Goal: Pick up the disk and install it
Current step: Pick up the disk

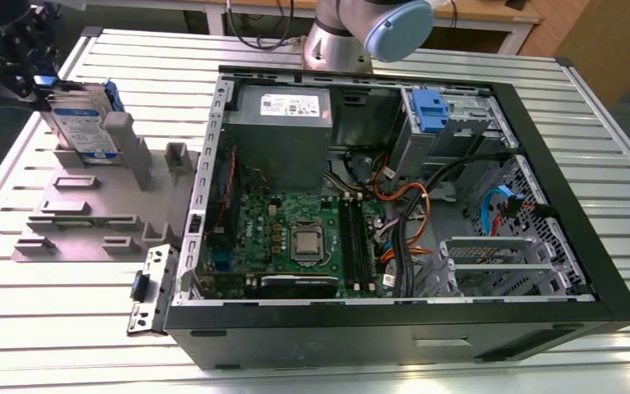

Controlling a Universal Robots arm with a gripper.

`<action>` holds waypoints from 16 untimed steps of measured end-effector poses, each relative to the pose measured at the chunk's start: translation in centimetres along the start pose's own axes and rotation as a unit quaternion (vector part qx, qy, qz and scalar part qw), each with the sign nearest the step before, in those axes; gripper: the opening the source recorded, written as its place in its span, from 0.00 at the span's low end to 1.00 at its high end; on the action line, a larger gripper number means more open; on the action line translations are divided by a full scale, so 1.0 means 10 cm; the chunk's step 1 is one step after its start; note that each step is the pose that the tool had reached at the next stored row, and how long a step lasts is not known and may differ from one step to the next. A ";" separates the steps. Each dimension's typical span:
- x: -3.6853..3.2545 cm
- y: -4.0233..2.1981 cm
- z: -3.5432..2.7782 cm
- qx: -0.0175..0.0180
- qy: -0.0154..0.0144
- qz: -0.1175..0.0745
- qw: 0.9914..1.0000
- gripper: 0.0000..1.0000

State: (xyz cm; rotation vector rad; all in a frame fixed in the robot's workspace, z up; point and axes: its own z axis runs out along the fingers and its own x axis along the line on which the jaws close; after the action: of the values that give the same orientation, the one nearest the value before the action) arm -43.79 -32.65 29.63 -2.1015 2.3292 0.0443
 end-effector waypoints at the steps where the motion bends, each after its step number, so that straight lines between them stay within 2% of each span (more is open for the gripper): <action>1: 0.000 0.002 0.010 0.000 0.000 -0.001 1.000 0.47; 8: 0.001 0.005 0.027 0.000 0.000 -0.001 1.000 0.46; 9: 0.001 0.005 0.027 0.000 0.000 -0.001 1.000 0.39; 16: 0.001 0.005 0.030 0.000 0.000 -0.001 1.000 0.39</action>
State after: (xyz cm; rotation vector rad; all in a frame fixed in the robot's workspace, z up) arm -43.84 -32.65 29.33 -2.1041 2.3267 0.0441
